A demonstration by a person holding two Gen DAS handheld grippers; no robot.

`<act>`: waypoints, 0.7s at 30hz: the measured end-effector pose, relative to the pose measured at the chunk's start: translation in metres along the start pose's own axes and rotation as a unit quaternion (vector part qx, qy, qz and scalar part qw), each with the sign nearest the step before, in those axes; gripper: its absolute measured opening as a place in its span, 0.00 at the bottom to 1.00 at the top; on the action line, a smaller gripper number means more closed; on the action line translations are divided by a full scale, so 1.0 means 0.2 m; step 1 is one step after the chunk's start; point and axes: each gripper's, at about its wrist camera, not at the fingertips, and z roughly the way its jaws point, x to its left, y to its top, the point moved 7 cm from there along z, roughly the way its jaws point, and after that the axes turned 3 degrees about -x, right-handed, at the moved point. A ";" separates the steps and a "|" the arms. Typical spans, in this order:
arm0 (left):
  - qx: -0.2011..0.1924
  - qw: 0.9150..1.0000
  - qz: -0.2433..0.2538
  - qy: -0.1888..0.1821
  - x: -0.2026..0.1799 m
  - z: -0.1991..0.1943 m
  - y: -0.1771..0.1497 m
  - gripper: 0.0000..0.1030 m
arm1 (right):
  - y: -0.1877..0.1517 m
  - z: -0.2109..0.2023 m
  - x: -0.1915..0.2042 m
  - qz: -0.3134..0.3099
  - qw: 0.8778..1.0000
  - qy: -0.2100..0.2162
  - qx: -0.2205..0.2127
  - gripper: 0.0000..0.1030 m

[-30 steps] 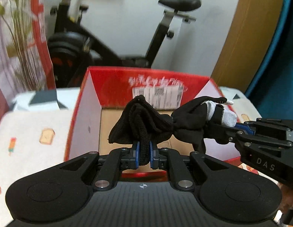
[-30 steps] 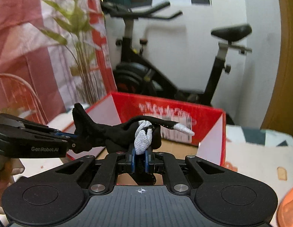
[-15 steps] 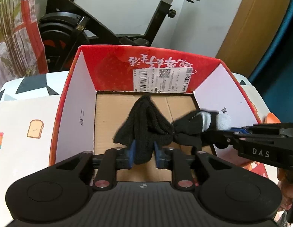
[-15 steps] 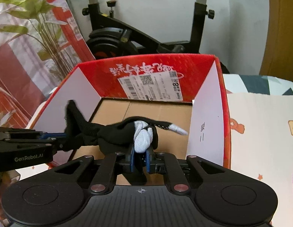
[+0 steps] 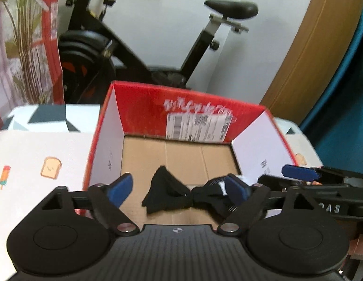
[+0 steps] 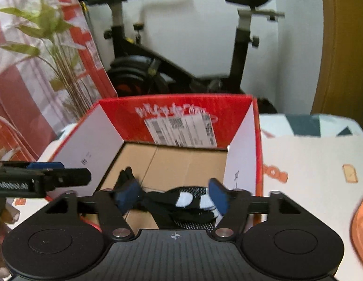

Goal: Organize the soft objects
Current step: 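Lower the glove into the red box and open both grippers, then move both grippers back to the clear and white plastic bags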

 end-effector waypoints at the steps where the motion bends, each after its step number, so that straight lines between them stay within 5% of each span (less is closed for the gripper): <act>1: -0.011 1.000 0.000 0.001 0.00 -0.03 0.01 0.90 | 0.00 -0.03 0.01 -0.004 1.000 0.001 -0.007 0.71; 3: -0.033 0.999 -0.002 0.007 0.00 -0.10 0.03 0.92 | 0.01 -0.09 0.02 -0.009 1.000 0.006 -0.024 0.88; 8: -0.080 0.996 0.003 0.043 0.03 -0.28 0.06 0.93 | 0.00 -0.25 0.05 -0.024 0.997 0.011 -0.071 1.00; 21: -0.182 0.971 0.019 0.155 0.11 -0.70 -0.26 1.00 | -0.30 -0.49 0.02 -0.013 0.988 0.021 -0.149 1.00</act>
